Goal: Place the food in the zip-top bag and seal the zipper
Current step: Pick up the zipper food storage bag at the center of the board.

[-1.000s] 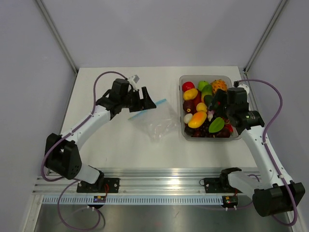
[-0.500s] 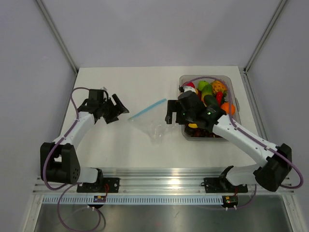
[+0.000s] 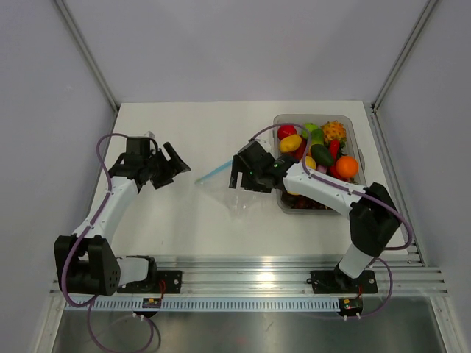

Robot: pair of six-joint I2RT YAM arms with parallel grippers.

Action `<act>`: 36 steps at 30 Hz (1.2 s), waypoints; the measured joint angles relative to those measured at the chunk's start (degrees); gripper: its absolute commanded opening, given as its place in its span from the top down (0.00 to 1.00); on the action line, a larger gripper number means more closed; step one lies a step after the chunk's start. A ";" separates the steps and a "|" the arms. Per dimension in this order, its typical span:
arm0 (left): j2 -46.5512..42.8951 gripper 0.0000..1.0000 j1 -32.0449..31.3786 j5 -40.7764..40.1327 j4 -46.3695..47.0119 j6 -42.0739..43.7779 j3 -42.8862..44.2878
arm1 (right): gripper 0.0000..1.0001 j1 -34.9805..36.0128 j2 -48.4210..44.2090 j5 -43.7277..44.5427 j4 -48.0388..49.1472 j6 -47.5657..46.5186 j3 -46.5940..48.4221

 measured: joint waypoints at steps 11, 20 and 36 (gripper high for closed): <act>-0.04 0.18 0.02 0.11 -0.76 1.38 -1.31 | 0.44 0.00 5.60 1.05 2.67 4.39 1.20; -0.22 0.13 0.09 0.04 -1.25 2.56 -2.54 | 1.00 0.04 6.01 1.36 5.20 3.02 1.20; -5.70 0.17 8.28 7.72 -8.26 10.34 7.80 | 1.00 0.15 -9.03 -21.03 19.96 -24.50 -3.37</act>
